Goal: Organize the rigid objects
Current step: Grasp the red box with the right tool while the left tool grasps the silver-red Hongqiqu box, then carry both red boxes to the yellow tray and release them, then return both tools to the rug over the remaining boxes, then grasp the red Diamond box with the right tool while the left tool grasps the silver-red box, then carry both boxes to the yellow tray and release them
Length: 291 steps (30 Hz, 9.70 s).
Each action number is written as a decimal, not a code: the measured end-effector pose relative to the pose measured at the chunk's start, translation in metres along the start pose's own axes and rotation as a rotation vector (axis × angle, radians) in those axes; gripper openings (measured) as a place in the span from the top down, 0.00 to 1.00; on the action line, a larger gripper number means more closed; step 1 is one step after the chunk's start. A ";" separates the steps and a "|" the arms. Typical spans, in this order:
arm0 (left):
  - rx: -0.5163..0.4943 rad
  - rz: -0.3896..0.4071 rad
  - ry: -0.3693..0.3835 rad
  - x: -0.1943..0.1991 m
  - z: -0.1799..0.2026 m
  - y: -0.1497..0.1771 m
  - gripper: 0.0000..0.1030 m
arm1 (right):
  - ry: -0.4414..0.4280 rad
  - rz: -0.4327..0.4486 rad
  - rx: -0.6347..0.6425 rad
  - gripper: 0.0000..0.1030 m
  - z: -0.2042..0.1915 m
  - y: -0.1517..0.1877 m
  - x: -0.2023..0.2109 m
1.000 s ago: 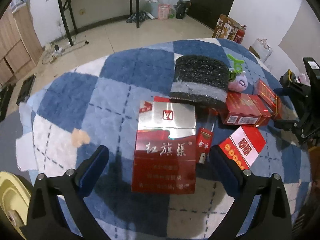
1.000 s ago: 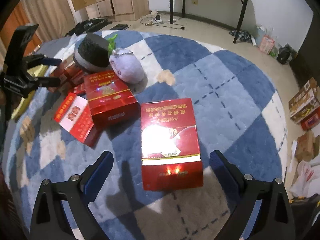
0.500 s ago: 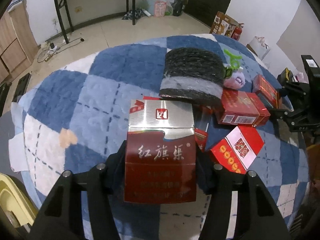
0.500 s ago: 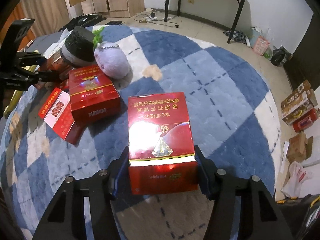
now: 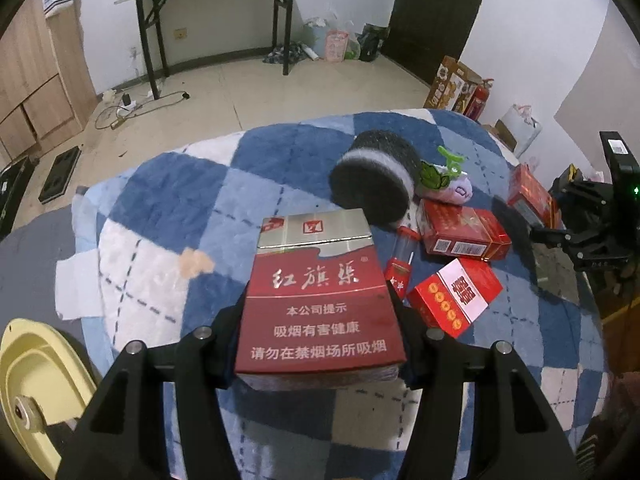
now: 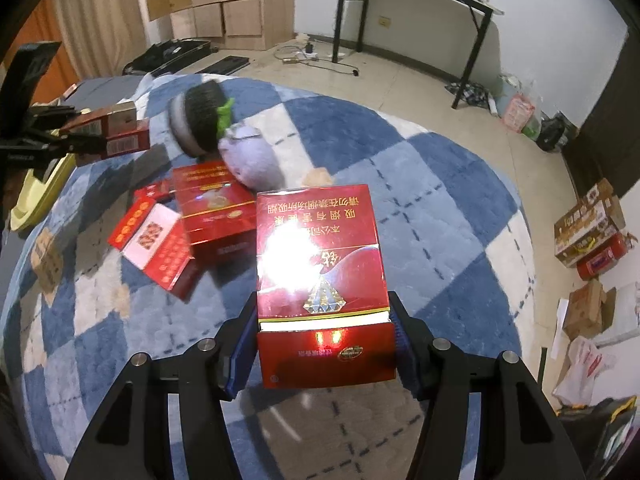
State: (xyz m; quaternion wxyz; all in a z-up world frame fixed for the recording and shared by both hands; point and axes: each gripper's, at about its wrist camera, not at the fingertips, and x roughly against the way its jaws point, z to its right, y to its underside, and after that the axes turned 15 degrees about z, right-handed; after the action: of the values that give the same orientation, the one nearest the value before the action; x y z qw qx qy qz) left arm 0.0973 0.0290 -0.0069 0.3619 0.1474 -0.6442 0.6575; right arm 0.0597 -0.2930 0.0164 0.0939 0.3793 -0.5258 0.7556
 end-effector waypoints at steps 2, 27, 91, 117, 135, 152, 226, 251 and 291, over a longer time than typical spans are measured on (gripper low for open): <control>0.019 -0.010 -0.019 -0.004 -0.002 0.008 0.43 | -0.008 -0.006 0.005 0.44 -0.005 -0.002 0.001; 0.073 0.032 0.016 0.009 0.007 0.017 0.43 | -0.018 -0.044 -0.007 0.44 0.000 0.013 -0.005; 0.516 0.100 -0.474 0.165 -0.243 0.184 0.03 | -0.470 -0.013 0.495 0.08 -0.465 -0.237 -0.199; 0.477 0.231 -0.366 0.099 -0.063 0.070 0.00 | -0.110 0.087 -0.055 0.00 -0.091 -0.114 0.025; 0.458 0.214 -0.265 0.072 -0.023 -0.026 0.00 | 0.046 0.068 -0.289 0.00 0.028 -0.007 0.081; 0.149 -0.035 -0.089 0.015 0.002 0.051 0.00 | -0.119 -0.005 -0.041 0.00 -0.016 -0.003 0.009; 0.139 -0.016 -0.101 0.009 0.004 0.039 0.42 | -0.250 -0.015 -0.037 0.40 -0.030 -0.032 -0.041; 0.135 0.098 -0.164 0.086 -0.034 0.026 0.42 | -0.236 0.117 -0.052 0.42 -0.029 -0.057 0.032; 0.684 0.125 -0.552 0.168 -0.251 0.179 0.42 | -0.456 0.281 0.278 0.43 -0.425 -0.128 -0.119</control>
State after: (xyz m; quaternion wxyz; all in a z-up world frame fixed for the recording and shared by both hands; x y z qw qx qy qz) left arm -0.0698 0.3325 -0.0604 0.0666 0.3895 -0.4697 0.7894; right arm 0.0098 0.1606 -0.0383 -0.1851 0.4718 -0.4723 0.7211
